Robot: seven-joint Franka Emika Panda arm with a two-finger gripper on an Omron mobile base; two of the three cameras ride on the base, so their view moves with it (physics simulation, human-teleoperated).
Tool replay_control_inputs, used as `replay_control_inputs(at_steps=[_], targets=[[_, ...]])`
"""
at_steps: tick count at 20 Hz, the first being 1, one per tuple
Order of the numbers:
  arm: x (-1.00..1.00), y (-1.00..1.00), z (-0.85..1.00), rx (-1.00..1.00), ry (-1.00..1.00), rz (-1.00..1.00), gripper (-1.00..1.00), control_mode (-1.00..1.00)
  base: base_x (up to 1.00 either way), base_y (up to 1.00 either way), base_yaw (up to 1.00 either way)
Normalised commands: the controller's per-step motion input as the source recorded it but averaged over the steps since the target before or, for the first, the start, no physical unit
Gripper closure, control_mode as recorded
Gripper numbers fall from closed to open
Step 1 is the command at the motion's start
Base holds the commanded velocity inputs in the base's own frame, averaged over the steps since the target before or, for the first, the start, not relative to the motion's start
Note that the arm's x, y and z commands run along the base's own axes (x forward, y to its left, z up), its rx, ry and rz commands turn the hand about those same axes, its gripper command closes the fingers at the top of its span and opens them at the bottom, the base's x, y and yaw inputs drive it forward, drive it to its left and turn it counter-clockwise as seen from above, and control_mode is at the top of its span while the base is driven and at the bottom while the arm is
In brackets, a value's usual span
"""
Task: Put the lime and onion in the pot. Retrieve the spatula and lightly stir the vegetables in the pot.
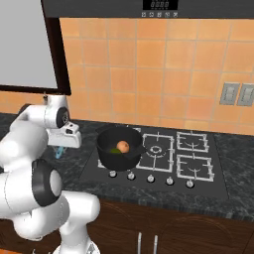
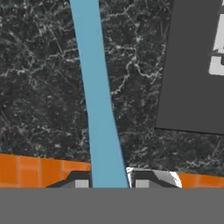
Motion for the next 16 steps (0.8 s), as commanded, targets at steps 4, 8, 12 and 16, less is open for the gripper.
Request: replay_control_inputs(at_steps=[4,8,12,16], targets=[[-0.54,-0.18,1.0,0.0,-0.03,0.0,1.0,-1.0,0.0,0.0,0.0],[-0.26,-0.13,0.63,0.0,-0.03,0.0,1.0,-1.0,0.0,0.0,0.0],[0.0,0.0,0.04,0.0,0.0,0.0,1.0,-1.0,0.0,0.0,0.0],[0.0,-0.46,0.61,0.04,-0.02,-0.01,1.0,-1.0,0.0,0.0,0.0]])
